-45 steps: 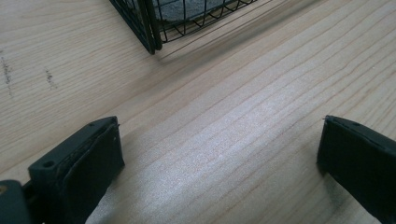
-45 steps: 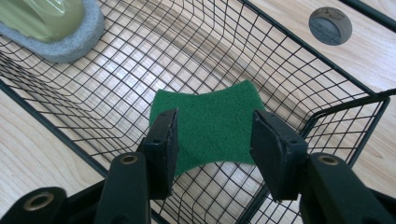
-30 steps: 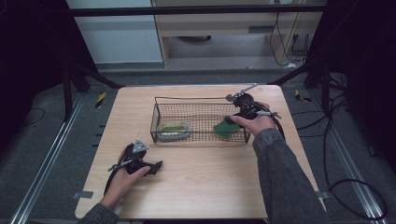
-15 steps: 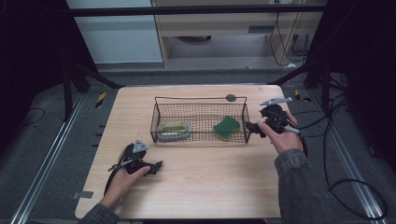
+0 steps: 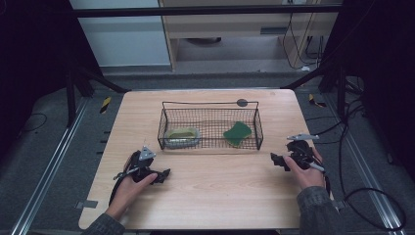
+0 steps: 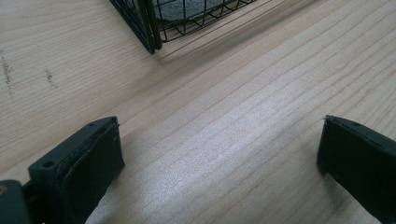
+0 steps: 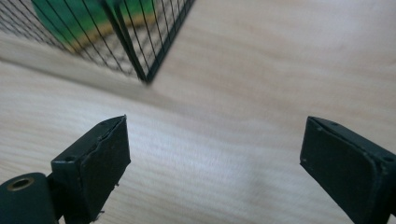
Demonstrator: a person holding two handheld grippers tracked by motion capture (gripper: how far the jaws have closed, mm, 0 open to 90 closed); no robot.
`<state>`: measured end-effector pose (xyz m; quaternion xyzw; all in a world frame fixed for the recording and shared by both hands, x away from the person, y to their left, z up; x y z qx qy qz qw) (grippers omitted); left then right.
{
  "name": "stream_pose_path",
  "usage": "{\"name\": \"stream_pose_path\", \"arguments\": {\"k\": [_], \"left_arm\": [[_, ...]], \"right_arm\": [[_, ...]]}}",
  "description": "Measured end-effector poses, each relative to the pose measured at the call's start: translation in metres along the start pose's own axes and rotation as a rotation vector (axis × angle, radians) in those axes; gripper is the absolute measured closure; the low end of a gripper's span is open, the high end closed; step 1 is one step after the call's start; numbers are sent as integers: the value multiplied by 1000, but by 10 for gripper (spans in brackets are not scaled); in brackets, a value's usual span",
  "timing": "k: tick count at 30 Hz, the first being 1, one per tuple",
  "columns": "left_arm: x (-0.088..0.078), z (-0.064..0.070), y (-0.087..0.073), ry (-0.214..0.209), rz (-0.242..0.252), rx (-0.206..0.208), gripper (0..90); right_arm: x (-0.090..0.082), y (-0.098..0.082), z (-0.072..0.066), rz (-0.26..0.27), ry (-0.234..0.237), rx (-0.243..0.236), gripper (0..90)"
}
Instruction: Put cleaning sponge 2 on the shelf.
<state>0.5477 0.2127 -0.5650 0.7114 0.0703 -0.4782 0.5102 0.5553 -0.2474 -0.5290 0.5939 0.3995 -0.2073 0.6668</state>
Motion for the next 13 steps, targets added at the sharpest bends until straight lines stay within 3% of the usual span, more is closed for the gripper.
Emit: {"name": "stream_pose_path", "arguments": {"k": [6, 10, 13], "left_arm": [[0, 0, 0, -1, 0, 1, 0], [0, 0, 0, -1, 0, 1, 0], [0, 0, 0, -2, 1, 1, 0]], "right_arm": [[26, -21, 1, -47, -34, 22, 76], [29, -19, 2, -17, -55, 24, 61], [33, -19, 2, 60, -55, 16, 23]]}}
Point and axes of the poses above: each handheld gripper's, and its own axes: x roughly forward along the jaws, y roughly out of its top, z roughly to its right, the point moved 8 cm from there along x, roughly forward along the jaws, and after that the axes turned 4 degrees about -z, right-handed, at the moved point
